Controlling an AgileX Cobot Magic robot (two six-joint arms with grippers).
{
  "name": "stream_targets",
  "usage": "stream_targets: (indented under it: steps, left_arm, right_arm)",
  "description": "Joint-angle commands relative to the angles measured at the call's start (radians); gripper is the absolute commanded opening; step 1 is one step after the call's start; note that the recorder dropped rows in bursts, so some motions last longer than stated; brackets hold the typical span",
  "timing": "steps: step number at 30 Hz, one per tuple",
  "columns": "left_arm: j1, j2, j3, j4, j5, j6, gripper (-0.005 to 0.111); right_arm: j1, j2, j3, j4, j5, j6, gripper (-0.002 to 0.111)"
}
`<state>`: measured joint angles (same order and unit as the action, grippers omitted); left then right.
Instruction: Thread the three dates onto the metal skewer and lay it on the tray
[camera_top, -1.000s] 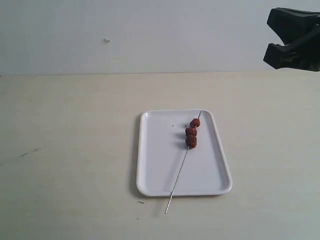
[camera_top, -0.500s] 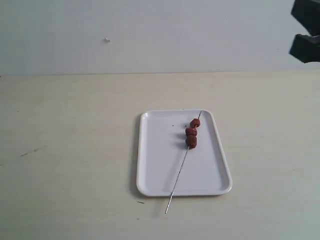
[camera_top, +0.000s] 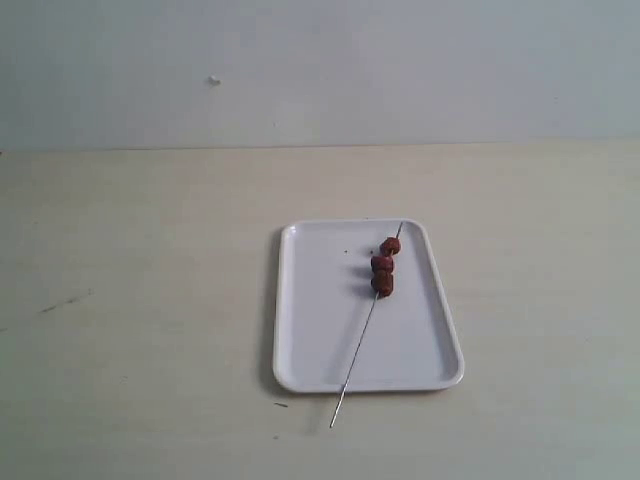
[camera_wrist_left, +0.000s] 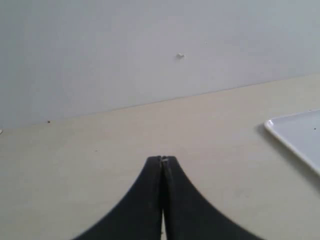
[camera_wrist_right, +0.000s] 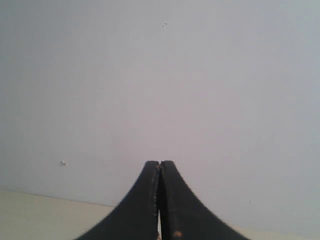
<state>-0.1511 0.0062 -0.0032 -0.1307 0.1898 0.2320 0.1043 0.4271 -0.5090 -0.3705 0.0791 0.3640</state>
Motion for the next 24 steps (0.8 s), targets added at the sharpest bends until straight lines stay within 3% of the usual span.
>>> stream_targets:
  steps: [1, 9, 21, 24]
  left_arm:
    - [0.001, -0.006, 0.003, -0.011, -0.002, 0.0, 0.0]
    - [0.001, -0.006, 0.003, -0.011, -0.002, 0.0, 0.0]
    - [0.001, -0.006, 0.003, -0.011, -0.002, 0.0, 0.0]
    - [0.001, -0.006, 0.003, -0.011, -0.002, 0.0, 0.0]
  right_arm:
    - [-0.014, -0.032, 0.004, -0.003, 0.061, -0.001, 0.0]
    - [-0.119, -0.136, 0.021, 0.075, 0.288, 0.004, 0.0]
    - [-0.122, -0.159, 0.215, 0.077, 0.14, -0.016, 0.0]
    - [-0.14, -0.2, 0.289, 0.167, 0.074, -0.106, 0.0]
